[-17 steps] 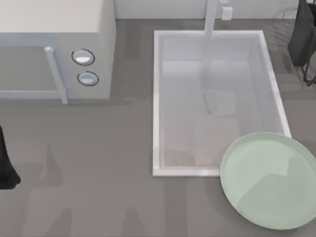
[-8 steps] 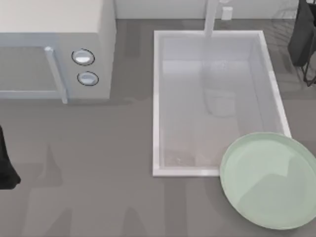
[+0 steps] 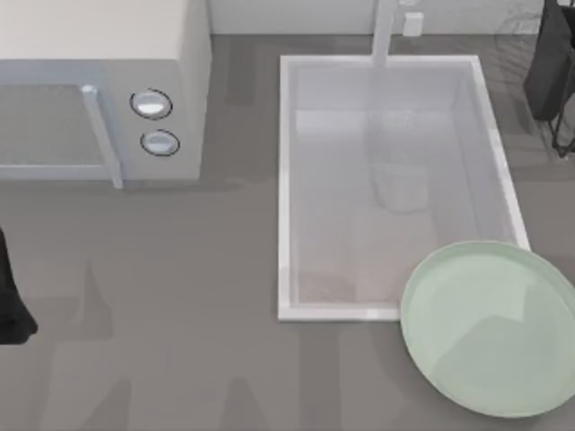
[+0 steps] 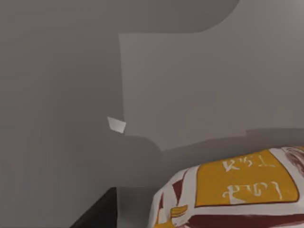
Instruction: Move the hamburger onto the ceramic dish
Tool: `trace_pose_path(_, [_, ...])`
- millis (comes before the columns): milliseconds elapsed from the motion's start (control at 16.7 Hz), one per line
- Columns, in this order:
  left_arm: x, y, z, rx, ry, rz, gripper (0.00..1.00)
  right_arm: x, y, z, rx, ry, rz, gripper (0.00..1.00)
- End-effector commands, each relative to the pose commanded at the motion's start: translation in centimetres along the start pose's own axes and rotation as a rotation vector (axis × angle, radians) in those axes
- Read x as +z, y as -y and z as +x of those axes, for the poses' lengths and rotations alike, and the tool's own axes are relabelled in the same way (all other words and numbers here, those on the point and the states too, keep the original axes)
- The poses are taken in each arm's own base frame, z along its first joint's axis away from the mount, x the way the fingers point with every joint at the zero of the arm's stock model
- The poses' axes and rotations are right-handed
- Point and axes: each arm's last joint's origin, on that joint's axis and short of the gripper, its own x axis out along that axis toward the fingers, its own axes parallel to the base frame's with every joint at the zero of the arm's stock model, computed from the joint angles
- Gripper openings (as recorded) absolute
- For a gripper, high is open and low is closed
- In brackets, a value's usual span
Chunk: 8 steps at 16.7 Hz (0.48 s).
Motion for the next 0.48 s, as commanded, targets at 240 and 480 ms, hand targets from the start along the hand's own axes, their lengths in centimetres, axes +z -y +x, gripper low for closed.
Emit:
trace_pose_path(240, [0.0, 0.0, 0.0, 0.000, 0.000, 0.000, 1.00, 0.4, 0.1, -3.4, -0.001, 0.047, 0.002, 0.00])
trace_pose_path(480, [0.0, 0.0, 0.0, 0.000, 0.000, 0.000, 1.00, 0.4, 0.1, -7.4, 0.009, 0.018, -0.001, 0.00])
